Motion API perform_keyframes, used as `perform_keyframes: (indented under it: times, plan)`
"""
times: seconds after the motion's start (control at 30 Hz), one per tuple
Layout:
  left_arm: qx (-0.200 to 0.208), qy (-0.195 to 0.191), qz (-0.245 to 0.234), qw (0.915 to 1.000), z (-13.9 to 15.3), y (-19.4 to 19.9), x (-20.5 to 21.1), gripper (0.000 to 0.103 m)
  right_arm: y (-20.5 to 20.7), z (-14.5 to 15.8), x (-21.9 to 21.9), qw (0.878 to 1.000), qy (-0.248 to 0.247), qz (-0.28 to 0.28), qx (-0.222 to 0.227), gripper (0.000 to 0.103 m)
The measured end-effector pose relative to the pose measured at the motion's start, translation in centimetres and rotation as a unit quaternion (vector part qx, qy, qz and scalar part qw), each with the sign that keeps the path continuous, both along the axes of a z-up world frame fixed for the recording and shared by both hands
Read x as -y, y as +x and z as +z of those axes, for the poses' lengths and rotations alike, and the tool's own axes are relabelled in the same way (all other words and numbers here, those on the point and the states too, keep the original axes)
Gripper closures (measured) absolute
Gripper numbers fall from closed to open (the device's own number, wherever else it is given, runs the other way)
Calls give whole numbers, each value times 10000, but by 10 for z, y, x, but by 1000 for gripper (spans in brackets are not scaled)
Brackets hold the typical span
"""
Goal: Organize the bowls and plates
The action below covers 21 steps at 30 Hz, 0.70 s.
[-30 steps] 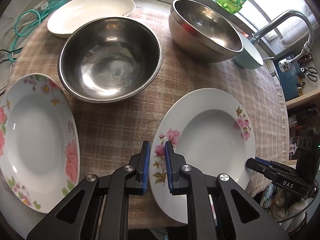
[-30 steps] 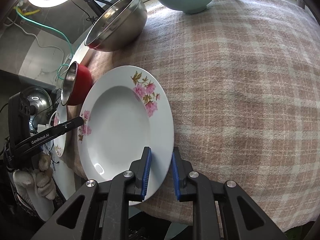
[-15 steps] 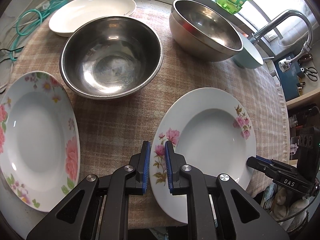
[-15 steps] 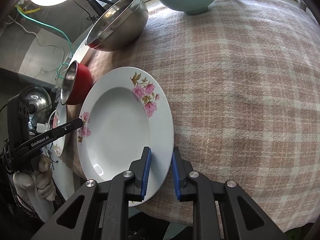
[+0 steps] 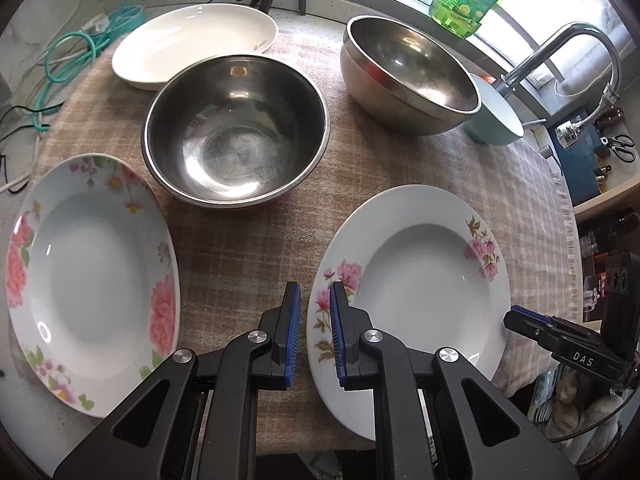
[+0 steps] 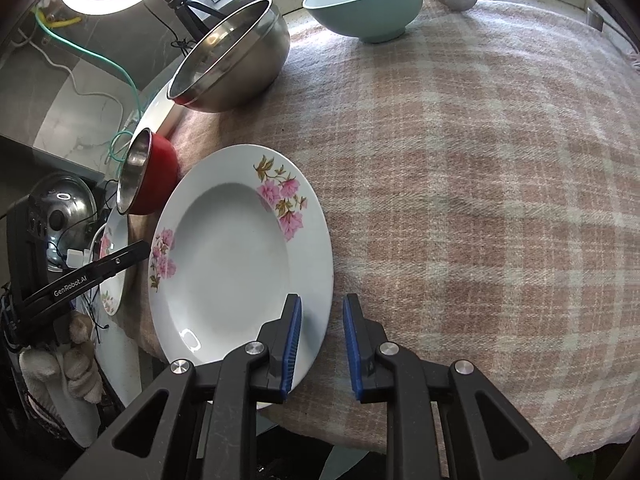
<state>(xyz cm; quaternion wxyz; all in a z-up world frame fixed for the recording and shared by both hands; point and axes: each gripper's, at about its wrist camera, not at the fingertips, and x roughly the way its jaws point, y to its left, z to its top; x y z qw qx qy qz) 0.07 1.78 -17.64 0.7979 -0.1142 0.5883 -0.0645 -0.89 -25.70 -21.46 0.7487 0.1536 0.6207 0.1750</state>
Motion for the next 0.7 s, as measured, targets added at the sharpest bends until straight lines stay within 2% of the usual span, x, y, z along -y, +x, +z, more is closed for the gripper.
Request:
perform_keyframes:
  times: [0.4, 0.6, 0.7]
  plan:
    - [198, -85, 176, 9996, 15, -5, -7, 89, -2, 20, 11, 9991, -158, -126, 378, 83]
    - [316, -231, 317, 9987, 23, -10, -13, 89, -4, 28, 20, 9977, 171, -367, 548, 83]
    - [388, -292, 452, 9978, 26, -15, -21, 89, -4, 36, 18, 9964, 142, -365, 749, 83]
